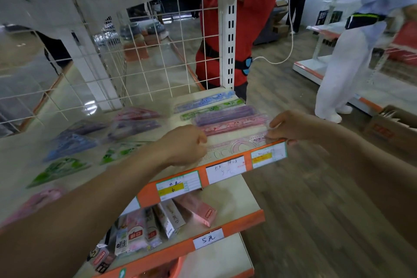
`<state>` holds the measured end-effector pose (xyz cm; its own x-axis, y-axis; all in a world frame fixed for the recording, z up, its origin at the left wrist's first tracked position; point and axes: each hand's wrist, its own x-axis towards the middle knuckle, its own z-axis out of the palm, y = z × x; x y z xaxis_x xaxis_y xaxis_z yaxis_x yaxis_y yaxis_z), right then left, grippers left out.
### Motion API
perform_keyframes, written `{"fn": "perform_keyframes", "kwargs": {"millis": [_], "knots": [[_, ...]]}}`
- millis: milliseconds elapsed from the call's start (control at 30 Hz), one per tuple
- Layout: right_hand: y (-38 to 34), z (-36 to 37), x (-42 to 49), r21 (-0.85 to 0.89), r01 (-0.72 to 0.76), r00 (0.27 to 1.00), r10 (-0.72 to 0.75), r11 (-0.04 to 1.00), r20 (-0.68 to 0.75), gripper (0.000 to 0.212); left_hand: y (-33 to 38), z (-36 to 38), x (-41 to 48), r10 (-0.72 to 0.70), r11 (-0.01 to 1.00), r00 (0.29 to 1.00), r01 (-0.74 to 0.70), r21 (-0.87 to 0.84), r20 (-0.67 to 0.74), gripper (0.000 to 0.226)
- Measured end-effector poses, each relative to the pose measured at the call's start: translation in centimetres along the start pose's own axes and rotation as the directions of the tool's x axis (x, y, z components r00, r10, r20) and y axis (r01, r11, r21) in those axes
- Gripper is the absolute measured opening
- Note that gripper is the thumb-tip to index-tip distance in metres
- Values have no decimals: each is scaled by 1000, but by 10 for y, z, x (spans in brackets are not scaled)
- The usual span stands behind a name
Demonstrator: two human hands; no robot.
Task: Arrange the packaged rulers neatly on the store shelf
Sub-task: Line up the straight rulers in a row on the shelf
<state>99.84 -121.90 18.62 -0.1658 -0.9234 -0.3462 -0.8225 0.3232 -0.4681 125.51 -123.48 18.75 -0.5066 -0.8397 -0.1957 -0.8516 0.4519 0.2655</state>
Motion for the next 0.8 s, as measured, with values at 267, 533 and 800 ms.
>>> {"fn": "perform_keyframes", "kwargs": {"millis": [267,533,800], "knots": [[-10,8,-6,-36,-44,995,41,998,-88,27,1,6,2,14,996,1000,-13,89,-10,31],[-11,-15,16,96,-27,987,42,995,-154,38,-6,-21,19,-213,973,971,200,-111,-112,20],[-5,-23,40,219,-125,992,120,968,39,22,-11,-17,34,-423,872,906,400,-284,-24,31]]}}
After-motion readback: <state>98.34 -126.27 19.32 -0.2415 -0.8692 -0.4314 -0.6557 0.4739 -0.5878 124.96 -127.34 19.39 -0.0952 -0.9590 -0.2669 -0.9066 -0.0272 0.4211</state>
